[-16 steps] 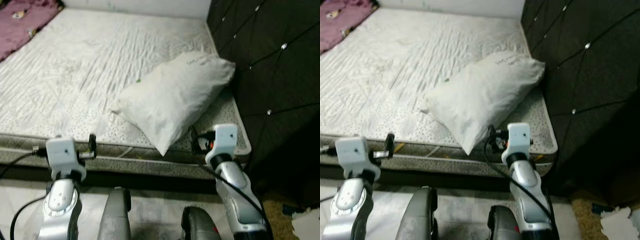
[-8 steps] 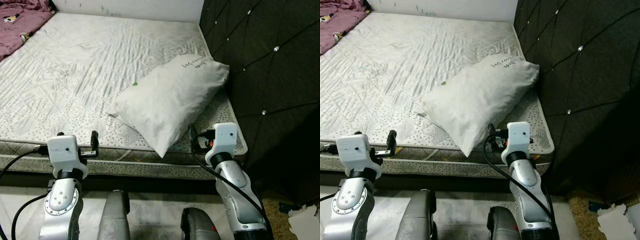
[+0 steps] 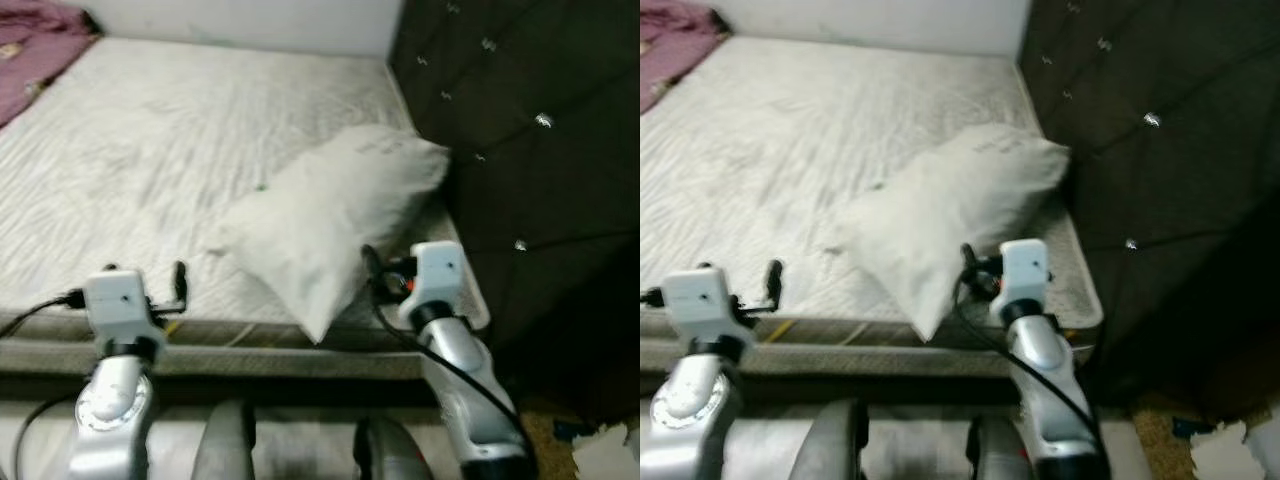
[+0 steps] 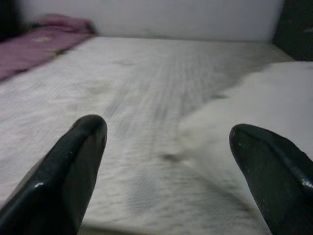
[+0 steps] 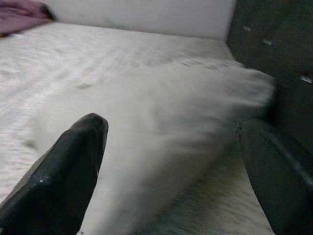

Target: Clean up the room

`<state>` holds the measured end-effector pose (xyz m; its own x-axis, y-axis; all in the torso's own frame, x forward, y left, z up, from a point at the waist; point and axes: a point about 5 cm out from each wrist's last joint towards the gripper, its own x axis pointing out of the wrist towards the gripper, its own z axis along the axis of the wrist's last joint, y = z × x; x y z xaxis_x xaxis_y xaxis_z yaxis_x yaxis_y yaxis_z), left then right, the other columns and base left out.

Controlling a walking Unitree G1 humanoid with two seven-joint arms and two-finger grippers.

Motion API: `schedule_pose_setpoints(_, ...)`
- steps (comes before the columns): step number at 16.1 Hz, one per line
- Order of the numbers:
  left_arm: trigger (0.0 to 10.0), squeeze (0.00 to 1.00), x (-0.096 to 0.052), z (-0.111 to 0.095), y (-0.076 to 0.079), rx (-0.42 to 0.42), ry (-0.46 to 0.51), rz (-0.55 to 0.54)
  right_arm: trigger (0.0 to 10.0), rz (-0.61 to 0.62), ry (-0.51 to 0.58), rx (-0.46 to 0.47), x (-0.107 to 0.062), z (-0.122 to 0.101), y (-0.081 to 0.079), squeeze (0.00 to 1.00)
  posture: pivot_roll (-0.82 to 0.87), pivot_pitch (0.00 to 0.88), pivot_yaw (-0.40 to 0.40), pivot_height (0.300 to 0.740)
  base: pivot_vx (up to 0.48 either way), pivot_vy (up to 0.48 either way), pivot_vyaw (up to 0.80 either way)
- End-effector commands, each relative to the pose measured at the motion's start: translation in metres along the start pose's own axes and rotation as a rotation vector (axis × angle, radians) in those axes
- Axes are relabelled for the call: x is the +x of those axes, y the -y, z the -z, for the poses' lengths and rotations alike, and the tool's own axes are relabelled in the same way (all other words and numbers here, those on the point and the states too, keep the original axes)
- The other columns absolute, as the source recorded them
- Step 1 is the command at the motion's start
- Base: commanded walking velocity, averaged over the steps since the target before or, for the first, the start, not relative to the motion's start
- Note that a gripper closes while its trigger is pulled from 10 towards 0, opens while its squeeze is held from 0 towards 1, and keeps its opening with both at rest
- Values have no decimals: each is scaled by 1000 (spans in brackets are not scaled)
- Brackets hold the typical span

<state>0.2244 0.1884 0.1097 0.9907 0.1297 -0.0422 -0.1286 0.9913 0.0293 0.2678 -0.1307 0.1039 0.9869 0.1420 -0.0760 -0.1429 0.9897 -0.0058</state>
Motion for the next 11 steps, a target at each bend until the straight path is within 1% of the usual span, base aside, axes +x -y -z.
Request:
schedule_pose_setpoints(1, 10000, 0, 0, -2, -3, 7, 6, -1, 10000, 3, 10, 7, 2, -2, 0, 0, 64, 42, -34, 633, 401, 0, 0)
schedule_pose_setpoints(3, 10000, 0, 1, -1, -3, 4, 0, -3, 10000, 4, 11, 6, 2, -3, 0, 0, 62, 41, -33, 633, 339, 0, 0)
schedule_pose_setpoints(8, 10000, 0, 3, 0, -3, 1, -5, -4, 10000, 3, 14, 4, 3, -3, 1, 0, 62, 39, -34, 633, 0, 0, 0)
schedule_pose_setpoints(11, 10000, 0, 4, -1, -2, -5, 5, 1, 10000, 3, 16, 3, 5, -4, 1, 0, 61, 35, -34, 633, 296, 0, 0)
